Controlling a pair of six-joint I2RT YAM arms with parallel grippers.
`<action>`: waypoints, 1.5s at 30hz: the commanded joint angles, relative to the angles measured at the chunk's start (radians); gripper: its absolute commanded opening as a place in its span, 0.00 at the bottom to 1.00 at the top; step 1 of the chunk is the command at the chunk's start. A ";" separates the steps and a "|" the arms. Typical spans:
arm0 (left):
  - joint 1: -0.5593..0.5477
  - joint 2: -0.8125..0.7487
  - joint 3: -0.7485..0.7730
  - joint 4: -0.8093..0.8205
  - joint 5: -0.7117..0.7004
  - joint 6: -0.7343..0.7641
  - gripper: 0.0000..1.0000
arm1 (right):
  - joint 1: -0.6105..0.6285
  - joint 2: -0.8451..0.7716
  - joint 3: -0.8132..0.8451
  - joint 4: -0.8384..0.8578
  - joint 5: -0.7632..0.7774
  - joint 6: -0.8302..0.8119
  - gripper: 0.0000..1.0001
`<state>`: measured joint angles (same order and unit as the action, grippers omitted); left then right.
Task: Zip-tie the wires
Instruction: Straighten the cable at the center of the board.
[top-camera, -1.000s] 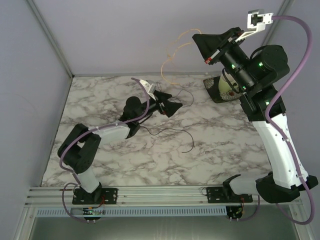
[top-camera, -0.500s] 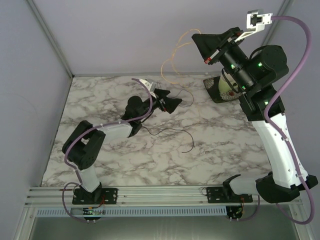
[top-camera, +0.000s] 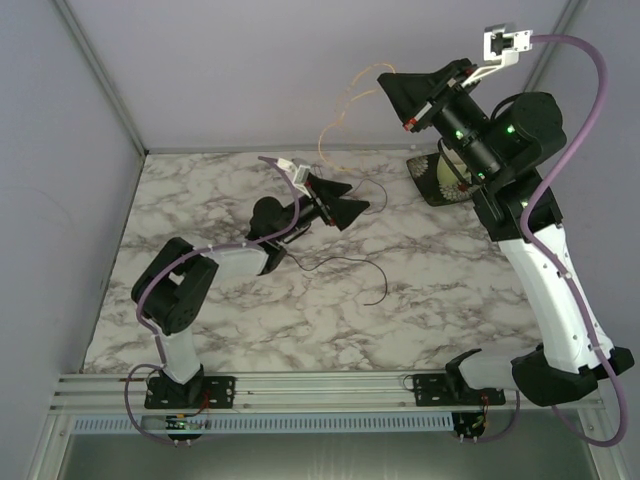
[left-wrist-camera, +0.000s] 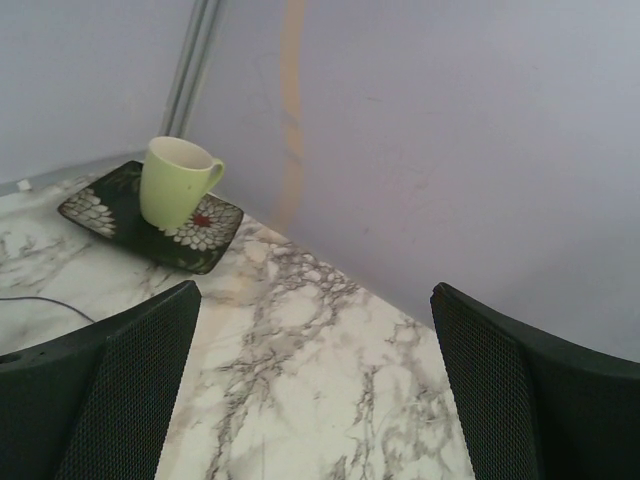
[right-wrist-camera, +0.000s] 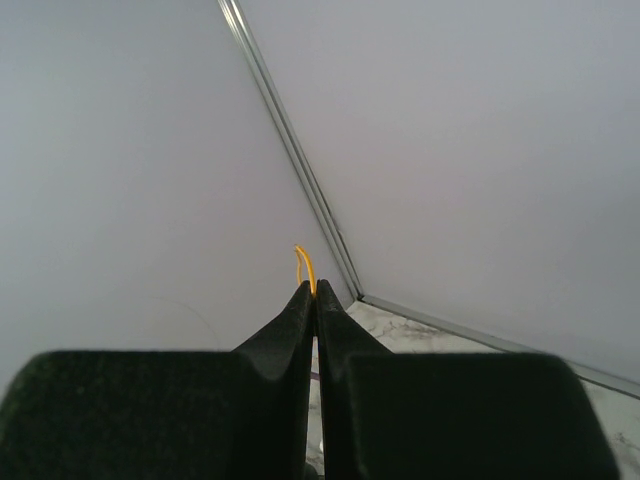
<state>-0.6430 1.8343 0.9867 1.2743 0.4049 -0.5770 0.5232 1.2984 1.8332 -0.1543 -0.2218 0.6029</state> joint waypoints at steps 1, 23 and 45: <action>-0.020 0.020 0.025 0.099 0.051 -0.027 1.00 | -0.008 0.003 -0.003 0.066 -0.041 0.038 0.00; -0.032 0.064 0.084 -0.144 -0.006 0.136 0.97 | -0.008 -0.005 -0.002 0.103 -0.062 0.063 0.00; 0.009 -0.070 0.027 -0.456 -0.008 0.288 0.03 | -0.016 -0.063 -0.046 0.023 0.038 -0.021 0.00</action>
<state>-0.6575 1.8626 1.0161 0.8883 0.3912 -0.3534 0.5228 1.2732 1.8023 -0.0917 -0.2337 0.6277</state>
